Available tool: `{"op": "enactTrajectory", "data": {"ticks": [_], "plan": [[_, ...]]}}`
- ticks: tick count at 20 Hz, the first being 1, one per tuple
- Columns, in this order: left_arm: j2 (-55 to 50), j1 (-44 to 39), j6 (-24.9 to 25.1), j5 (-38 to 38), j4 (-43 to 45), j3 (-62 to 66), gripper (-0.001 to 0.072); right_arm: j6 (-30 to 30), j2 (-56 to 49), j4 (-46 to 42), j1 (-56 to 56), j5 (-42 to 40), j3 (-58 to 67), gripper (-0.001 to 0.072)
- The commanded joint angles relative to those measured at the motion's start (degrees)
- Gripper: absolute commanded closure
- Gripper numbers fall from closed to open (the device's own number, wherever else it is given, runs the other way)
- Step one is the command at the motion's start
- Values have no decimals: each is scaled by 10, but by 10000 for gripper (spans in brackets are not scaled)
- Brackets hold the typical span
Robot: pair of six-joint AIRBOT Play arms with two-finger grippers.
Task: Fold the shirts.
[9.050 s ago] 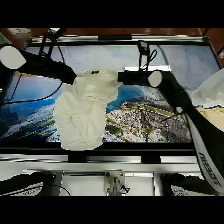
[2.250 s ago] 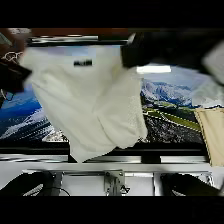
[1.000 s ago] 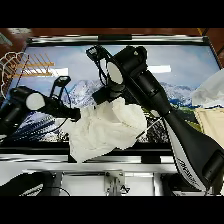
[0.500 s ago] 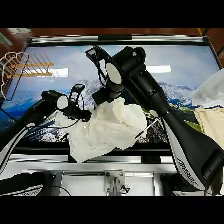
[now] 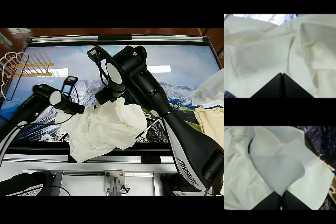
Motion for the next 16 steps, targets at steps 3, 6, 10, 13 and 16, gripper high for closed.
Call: {"op": "enactTrajectory", "data": {"ticks": [3, 6, 10, 13, 16], "plan": [[37, 2, 3, 6, -73, 16, 297, -3, 0, -15, 0, -7, 0, 603], [-32, -9, 3, 39, -126, 16, 205, -2, 0, -15, 0, -2, 0, 602], [-95, -9, -14, 41, -126, 16, 205, -2, 1, -19, -3, 25, 0, 603], [-116, -12, -18, 39, -118, 16, 297, 0, 1, -21, -13, 22, 0, 602], [-119, -12, -45, 34, -31, 16, 527, 2, 1, -21, -19, 21, 0, 602]]}}
